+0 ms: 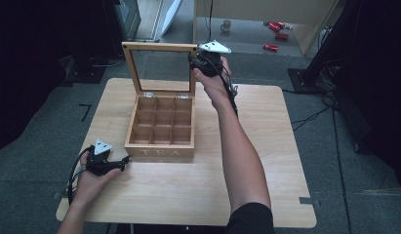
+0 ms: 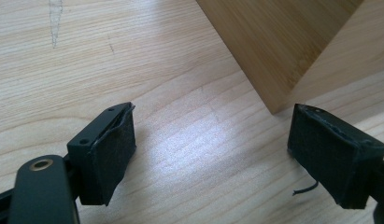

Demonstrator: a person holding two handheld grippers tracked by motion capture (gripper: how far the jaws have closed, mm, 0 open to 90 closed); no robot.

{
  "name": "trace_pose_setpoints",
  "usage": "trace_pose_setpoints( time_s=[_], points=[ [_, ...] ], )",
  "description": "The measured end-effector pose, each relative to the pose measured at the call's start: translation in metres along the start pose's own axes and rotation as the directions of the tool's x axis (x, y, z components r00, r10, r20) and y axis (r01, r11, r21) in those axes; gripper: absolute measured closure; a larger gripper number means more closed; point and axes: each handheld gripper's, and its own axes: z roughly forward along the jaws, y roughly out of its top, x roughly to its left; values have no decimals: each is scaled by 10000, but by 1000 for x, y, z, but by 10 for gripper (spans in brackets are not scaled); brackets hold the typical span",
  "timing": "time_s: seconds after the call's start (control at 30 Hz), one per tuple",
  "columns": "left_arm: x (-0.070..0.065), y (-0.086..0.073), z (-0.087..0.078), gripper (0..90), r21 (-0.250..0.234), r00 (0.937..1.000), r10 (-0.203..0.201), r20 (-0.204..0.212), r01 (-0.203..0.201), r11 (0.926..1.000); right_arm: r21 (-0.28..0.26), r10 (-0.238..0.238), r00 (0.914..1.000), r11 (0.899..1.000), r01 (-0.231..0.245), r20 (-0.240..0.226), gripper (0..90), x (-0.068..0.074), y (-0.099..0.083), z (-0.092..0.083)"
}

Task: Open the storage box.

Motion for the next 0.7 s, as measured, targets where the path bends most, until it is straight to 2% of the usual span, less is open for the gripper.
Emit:
trace_pose_setpoints(
  time_s=[0.27,0.37,0.7],
  points=[
    [0,1,1,155,2,10000,70,-25,-70,10000,245,638,9979,9976,-640,82,669,-12,7,23],
    [0,1,1,155,7,10000,64,-12,-64,10000,323,732,9973,9968,-735,104,669,-15,9,28],
    [0,2,2,155,23,9999,123,-11,-123,9999,464,1361,9892,9893,-1386,535,668,-22,11,52]
  ],
)
